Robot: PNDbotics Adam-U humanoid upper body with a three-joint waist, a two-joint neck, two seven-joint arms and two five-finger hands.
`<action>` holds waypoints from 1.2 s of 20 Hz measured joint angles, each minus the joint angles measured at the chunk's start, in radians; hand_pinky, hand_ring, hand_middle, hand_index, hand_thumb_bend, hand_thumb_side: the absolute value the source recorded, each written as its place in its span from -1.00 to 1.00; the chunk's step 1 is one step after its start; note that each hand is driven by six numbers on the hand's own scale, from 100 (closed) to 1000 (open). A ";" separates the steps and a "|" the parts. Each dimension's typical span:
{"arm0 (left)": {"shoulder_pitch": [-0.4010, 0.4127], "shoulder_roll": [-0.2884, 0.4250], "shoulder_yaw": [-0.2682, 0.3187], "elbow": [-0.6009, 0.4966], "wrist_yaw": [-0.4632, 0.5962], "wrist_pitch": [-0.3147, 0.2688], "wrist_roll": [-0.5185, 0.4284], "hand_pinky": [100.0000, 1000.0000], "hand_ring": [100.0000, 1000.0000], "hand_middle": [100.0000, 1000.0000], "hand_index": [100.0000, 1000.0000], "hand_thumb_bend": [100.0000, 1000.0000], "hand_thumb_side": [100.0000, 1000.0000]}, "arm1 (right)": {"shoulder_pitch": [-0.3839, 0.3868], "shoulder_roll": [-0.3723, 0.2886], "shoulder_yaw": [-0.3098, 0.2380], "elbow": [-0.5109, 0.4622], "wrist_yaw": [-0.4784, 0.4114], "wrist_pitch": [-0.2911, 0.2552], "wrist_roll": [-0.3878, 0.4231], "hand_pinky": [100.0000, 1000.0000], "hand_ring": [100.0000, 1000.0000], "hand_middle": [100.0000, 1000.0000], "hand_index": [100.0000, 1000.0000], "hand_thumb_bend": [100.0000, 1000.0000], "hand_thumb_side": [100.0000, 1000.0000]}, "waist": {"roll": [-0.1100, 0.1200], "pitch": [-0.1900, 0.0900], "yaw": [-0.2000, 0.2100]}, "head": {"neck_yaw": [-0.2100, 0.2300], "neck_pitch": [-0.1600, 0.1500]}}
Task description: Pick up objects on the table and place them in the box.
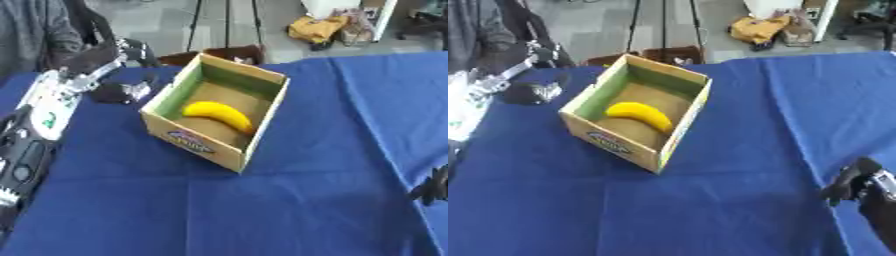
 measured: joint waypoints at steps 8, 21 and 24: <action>0.209 -0.081 -0.002 -0.194 0.132 0.095 0.113 0.12 0.01 0.02 0.33 -0.80 0.52 | 0.008 0.000 -0.011 -0.001 0.000 0.000 -0.011 -0.08 -0.39 -0.54 -0.12 -1.00 0.55 | -0.012 0.003 0.057 | -0.022 0.019; 0.462 -0.193 0.043 -0.450 0.660 0.402 -0.148 0.08 -0.04 -0.04 0.29 -0.75 0.68 | 0.017 0.000 -0.013 -0.002 -0.006 0.002 -0.015 -0.08 -0.39 -0.53 -0.11 -1.00 0.55 | -0.024 -0.006 0.070 | -0.022 0.073; 0.476 -0.193 0.069 -0.479 0.754 0.459 -0.204 0.07 -0.05 -0.05 0.28 -0.74 0.70 | 0.017 0.000 -0.013 -0.004 -0.007 0.001 -0.017 -0.08 -0.39 -0.53 -0.11 -1.00 0.55 | -0.024 -0.005 0.071 | -0.027 0.074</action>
